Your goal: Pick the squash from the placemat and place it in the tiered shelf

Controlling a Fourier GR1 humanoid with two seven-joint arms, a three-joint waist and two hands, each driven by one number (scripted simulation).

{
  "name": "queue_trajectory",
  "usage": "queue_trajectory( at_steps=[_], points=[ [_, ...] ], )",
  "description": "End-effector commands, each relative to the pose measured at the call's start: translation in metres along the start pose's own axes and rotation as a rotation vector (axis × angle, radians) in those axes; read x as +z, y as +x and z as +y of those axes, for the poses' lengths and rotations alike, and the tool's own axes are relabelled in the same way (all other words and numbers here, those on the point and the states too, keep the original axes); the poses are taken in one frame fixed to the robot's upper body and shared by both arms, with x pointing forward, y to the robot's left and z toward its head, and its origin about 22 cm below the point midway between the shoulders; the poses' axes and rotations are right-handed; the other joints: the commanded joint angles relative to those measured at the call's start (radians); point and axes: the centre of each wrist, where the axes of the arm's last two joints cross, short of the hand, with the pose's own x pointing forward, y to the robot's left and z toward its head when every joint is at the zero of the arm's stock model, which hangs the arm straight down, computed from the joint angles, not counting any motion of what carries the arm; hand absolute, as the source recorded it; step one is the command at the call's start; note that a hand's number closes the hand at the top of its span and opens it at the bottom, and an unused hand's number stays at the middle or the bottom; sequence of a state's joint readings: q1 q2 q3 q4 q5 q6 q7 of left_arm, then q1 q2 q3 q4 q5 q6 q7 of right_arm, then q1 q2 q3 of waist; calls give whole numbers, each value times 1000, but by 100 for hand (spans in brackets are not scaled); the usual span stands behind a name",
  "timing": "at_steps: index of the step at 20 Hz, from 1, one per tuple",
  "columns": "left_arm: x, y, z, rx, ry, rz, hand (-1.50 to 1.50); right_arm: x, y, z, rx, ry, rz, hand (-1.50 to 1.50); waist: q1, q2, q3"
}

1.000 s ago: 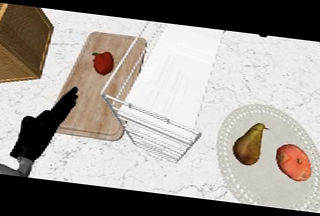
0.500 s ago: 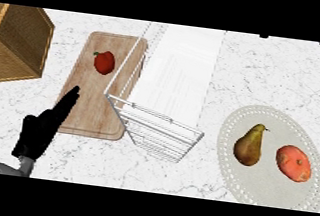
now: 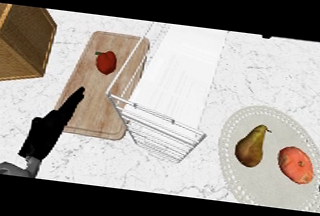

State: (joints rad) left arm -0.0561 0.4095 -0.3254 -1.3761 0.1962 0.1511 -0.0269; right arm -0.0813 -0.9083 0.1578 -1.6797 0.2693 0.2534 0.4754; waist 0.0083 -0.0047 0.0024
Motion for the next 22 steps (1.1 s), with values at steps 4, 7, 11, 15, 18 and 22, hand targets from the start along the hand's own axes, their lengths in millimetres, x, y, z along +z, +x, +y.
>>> queue_trajectory(
  at_steps=[4,7,11,15,18,22],
  points=[
    [-8,9,-2,5,-7,60,0,-12,46,32,56,116,102,-150,2,7,-3],
    [-2,-7,6,-3,-13,74,0,0,57,48,69,132,146,-150,-5,5,-3],
    [0,-13,-6,9,18,73,0,-4,49,44,54,120,174,-150,-8,4,-3],
    [2,-9,2,8,13,64,0,-12,51,52,116,75,216,-150,-5,5,-3],
    [0,-4,-1,18,-17,69,0,-2,43,55,132,43,209,-150,-9,4,-2],
    [11,-10,0,24,8,80,0,-2,21,56,170,59,233,-150,-8,4,-2]
  ],
)
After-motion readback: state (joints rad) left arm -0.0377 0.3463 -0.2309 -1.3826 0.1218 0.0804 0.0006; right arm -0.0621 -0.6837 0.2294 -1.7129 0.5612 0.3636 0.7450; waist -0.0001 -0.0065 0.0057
